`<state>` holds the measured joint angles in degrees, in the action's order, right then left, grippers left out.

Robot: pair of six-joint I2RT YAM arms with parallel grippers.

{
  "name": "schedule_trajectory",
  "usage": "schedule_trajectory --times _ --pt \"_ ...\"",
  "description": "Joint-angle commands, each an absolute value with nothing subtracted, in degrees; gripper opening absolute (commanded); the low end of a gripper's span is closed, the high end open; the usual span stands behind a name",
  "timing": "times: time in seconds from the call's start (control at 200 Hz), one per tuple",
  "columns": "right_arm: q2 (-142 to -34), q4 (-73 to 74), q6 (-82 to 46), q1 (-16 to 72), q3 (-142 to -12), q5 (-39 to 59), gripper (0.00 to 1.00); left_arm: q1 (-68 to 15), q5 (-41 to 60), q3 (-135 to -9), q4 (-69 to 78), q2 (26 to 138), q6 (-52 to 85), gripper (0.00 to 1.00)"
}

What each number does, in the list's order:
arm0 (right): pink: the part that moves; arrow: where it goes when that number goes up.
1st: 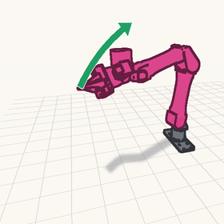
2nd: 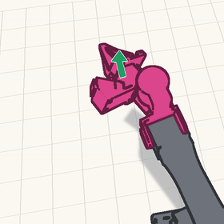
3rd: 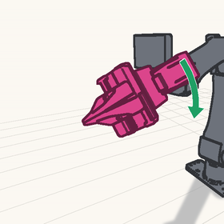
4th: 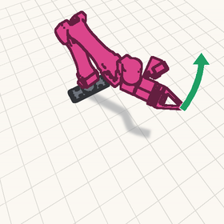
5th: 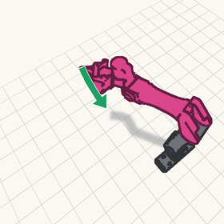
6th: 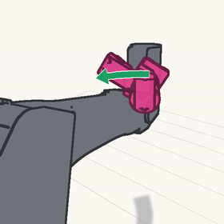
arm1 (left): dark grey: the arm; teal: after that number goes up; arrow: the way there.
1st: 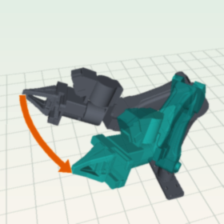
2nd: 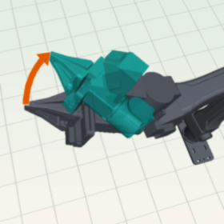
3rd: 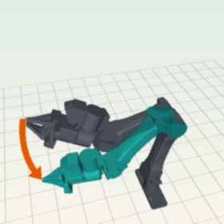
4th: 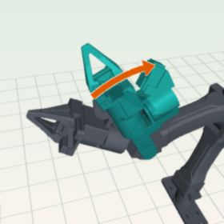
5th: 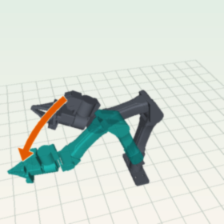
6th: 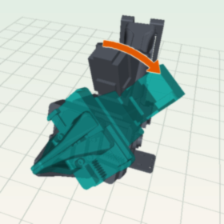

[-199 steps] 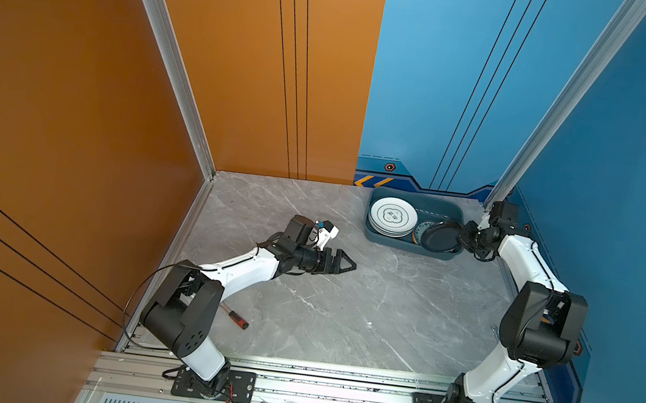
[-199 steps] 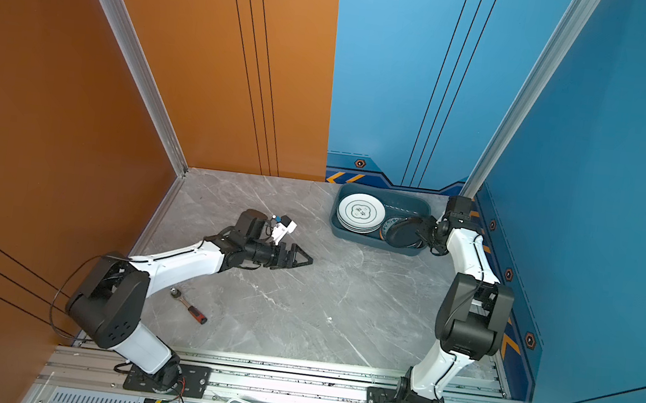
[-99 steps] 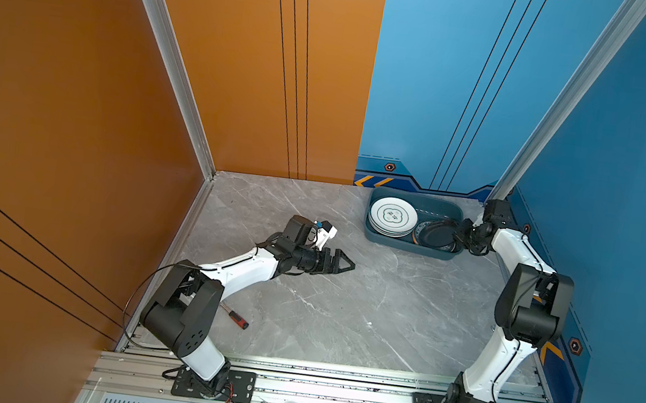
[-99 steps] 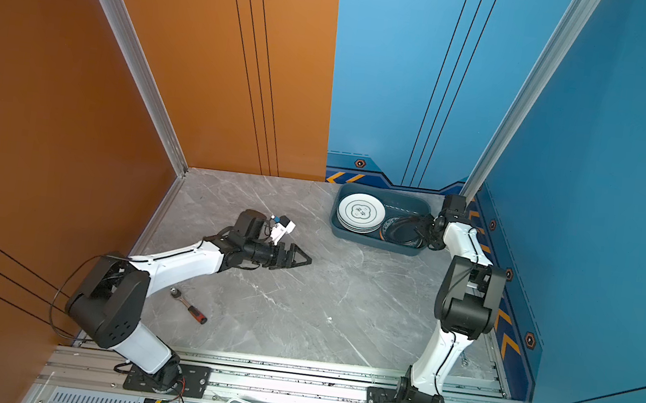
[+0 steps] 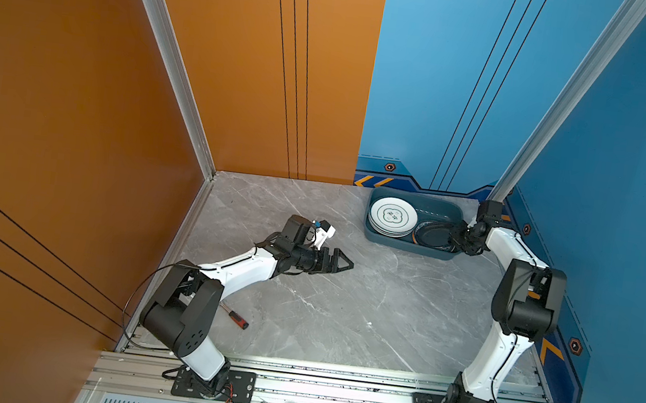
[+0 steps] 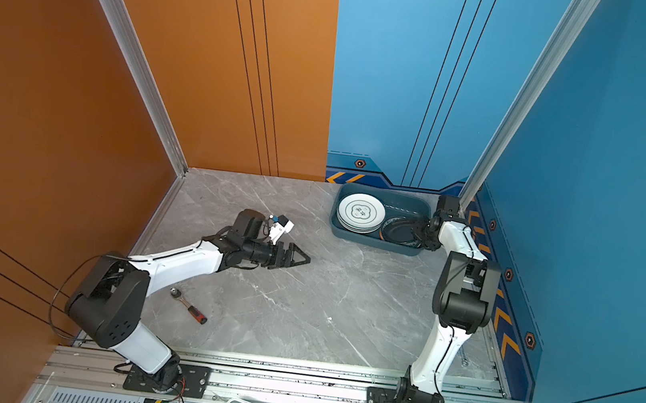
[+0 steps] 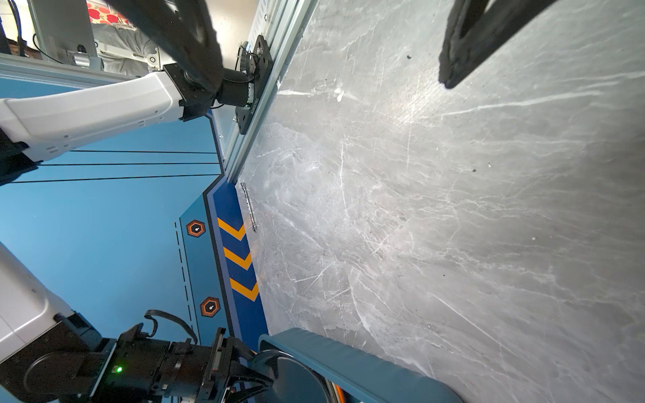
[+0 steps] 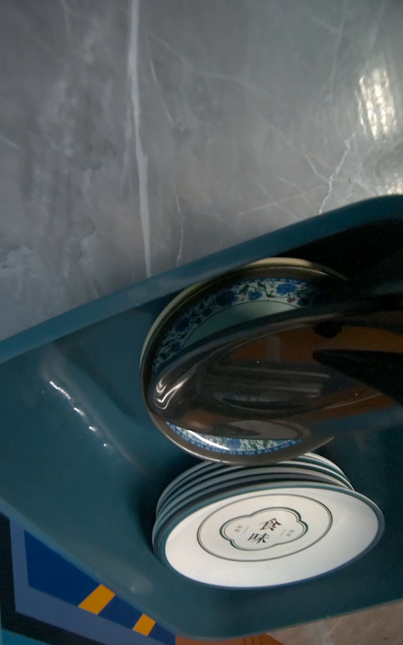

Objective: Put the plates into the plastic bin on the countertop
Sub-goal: 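Lower the dark plate into the bin beside the floral plate and open the right gripper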

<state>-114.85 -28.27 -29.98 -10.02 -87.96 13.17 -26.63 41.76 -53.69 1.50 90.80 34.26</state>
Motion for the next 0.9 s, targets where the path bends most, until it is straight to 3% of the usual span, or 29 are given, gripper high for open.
schedule_trajectory --times 0.0,0.896 --pt "-115.66 -30.40 -29.80 -9.49 -87.81 10.84 0.31 -26.15 41.76 -53.21 1.49 91.05 33.66 0.98" --pt "-110.04 -38.04 -24.21 -5.07 -89.39 -5.84 0.54 -25.86 40.63 -52.23 0.70 89.68 33.40 0.98"
